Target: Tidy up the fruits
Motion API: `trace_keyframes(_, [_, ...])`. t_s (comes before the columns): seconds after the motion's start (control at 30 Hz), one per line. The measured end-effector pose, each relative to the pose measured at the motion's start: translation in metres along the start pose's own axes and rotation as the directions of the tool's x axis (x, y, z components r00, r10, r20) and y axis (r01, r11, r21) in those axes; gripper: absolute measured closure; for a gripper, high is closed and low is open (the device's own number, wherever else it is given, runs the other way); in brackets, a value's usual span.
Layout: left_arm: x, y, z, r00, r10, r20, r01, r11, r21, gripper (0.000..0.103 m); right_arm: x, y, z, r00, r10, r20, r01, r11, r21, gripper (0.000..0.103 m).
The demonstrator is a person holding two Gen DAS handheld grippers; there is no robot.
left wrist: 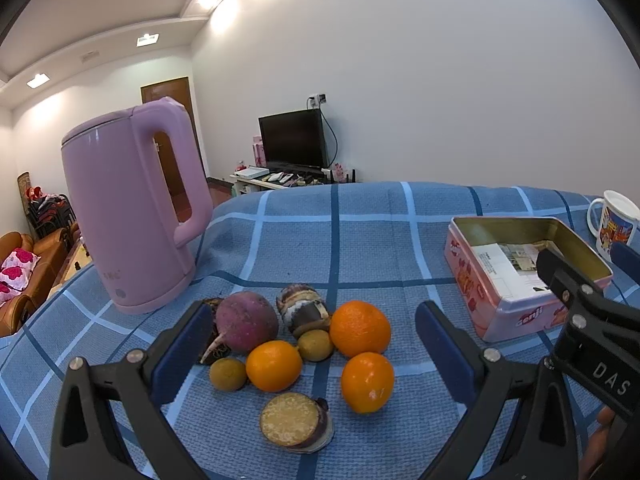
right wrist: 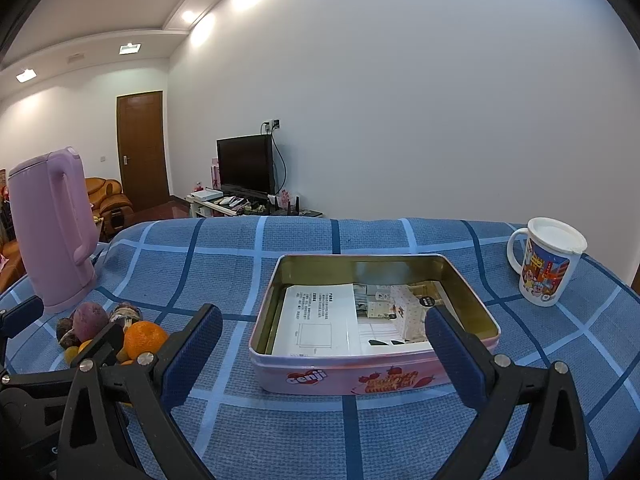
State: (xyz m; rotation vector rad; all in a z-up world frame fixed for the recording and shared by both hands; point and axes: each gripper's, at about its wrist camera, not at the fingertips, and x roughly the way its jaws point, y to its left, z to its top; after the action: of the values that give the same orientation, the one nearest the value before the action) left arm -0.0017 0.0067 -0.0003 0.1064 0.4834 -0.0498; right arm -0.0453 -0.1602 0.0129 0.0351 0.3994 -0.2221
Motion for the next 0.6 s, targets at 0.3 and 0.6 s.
trace_keyframes(0.3, [0.0008, 0.0001, -0.0005, 1.0, -0.002, -0.005, 0.002, 1.0, -0.002, 0.0, 0.0003, 0.0001, -0.0003, 1.0, -0.002, -0.001, 0.002, 1.0, 0.0, 0.001])
trace_keyframes(0.6, [0.0021, 0.0018, -0.0013, 1.0, -0.009, -0.013, 0.009, 1.0, -0.009, 0.0, 0.0005, -0.0001, -0.0002, 1.0, -0.004, 0.0, 0.004, 1.0, 0.002, 0.001])
